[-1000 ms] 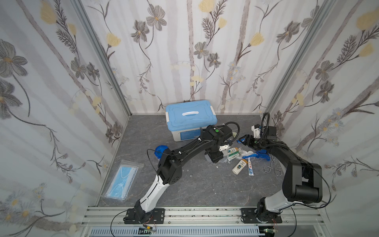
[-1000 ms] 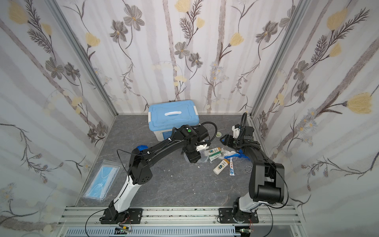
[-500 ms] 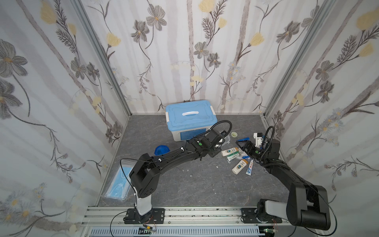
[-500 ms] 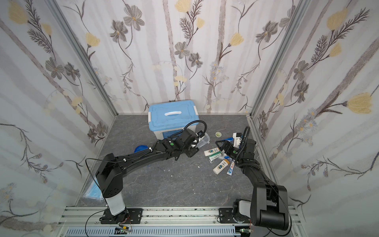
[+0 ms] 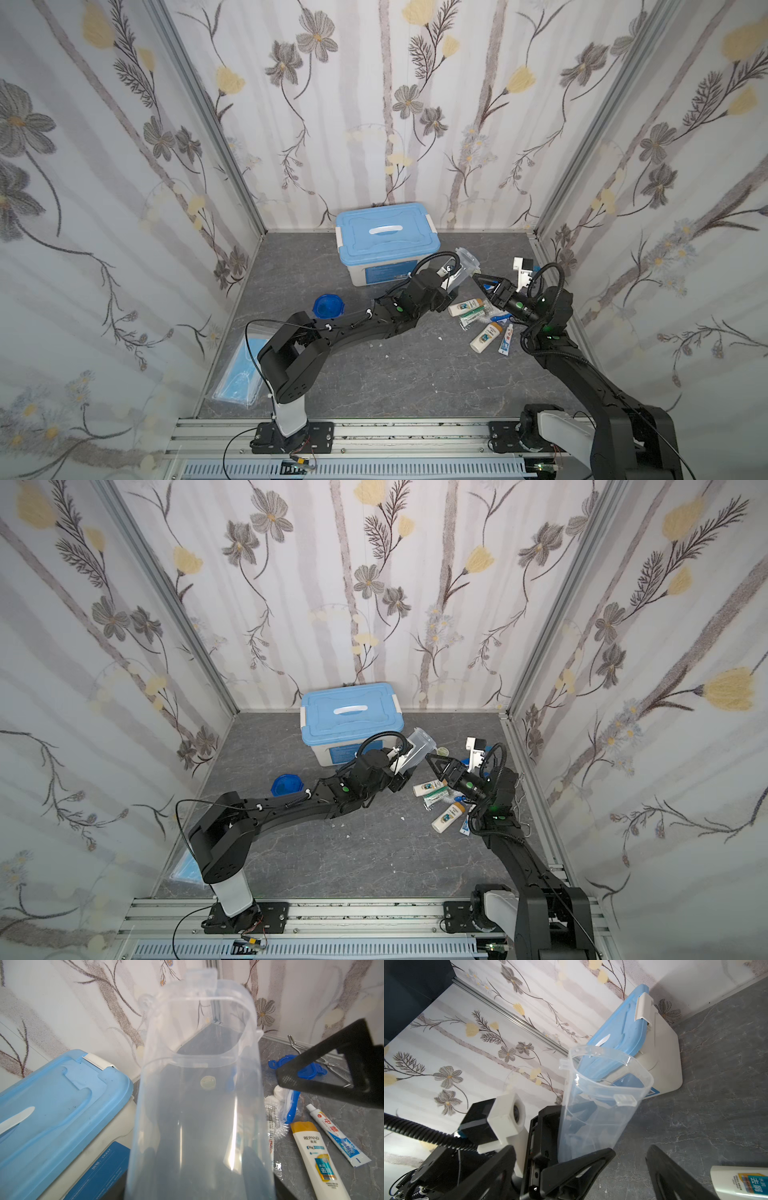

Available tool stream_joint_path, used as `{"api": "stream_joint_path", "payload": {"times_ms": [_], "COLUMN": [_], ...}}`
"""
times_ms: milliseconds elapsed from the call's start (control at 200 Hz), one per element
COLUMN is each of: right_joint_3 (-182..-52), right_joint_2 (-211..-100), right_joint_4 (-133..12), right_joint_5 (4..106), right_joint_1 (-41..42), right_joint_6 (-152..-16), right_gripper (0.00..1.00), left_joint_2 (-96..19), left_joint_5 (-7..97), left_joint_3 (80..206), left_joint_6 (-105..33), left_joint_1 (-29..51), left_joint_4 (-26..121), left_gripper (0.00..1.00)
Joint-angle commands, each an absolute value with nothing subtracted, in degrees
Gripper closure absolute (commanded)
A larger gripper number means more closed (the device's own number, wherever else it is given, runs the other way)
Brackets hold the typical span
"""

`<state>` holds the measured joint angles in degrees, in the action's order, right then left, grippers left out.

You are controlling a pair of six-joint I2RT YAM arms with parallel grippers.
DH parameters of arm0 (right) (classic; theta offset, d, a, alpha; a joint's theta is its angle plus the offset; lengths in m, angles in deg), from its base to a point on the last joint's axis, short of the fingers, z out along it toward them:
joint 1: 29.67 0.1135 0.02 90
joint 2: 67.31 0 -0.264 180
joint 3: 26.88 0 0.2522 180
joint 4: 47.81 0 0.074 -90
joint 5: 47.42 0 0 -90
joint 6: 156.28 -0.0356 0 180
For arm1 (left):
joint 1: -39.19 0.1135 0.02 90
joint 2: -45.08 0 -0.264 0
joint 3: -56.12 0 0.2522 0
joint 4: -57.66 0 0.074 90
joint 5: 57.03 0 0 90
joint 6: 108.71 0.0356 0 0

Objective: Take out toiletry kits
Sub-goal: Place the container at the center of the board.

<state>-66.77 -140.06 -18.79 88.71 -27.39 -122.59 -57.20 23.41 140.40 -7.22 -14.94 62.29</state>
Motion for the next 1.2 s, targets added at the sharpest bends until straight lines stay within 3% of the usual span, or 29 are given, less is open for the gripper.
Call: {"api": "stream_joint_path", "payload": {"times_ms": [0,145,275,585,739,839,929,1014,1194], "right_joint_3": [-66.23,-72.20,-71.93,-78.17,-82.65,-82.95,-82.92,-84.75,-89.38], "right_joint_2": [-141.63,-142.84,-142.17,-147.18,-148.94,-148.35,-147.85,-147.08,-148.31], "right_joint_4": [-5.95,-16.05,-10.96,-14.89,-22.57,-23.40,-25.77,-27.79,-34.61], "right_joint_5": [86.39,83.84,81.90,79.32,77.20,74.77,73.39,70.93,63.26], "right_joint_1": [-26.70,-23.85,-23.57,-20.82,-18.35,-18.13,-17.34,-16.66,-16.41], "right_joint_6": [-127.88,-119.42,-120.56,-118.33,-113.07,-111.58,-109.20,-106.70,-98.01], "right_gripper": [0.00,0.00,0.00,0.01,0.13,0.27,0.31,0.32,0.33], "left_joint_2": [-55.85,-55.11,-54.71,-55.73,-55.81,-56.12,-56.17,-55.79,-52.16], "left_joint_5": [27.58,29.16,31.36,34.09,33.94,34.17,32.70,31.16,21.80], "left_joint_3": [139.06,136.56,136.39,136.36,135.55,134.99,134.24,133.87,131.61], "left_joint_6": [-9.88,-11.44,-13.01,-14.58,-15.71,-16.28,-16.58,-16.12,-12.28], "left_joint_1": [-15.12,-15.64,-15.87,-16.89,-16.98,-17.03,-16.99,-16.91,-16.65], "left_joint_4": [71.90,76.77,76.74,79.93,82.48,82.85,83.40,82.90,77.37], "left_gripper": [0.51,0.51,0.51,0.49,0.47,0.34,0.26,0.01,0.00]}}
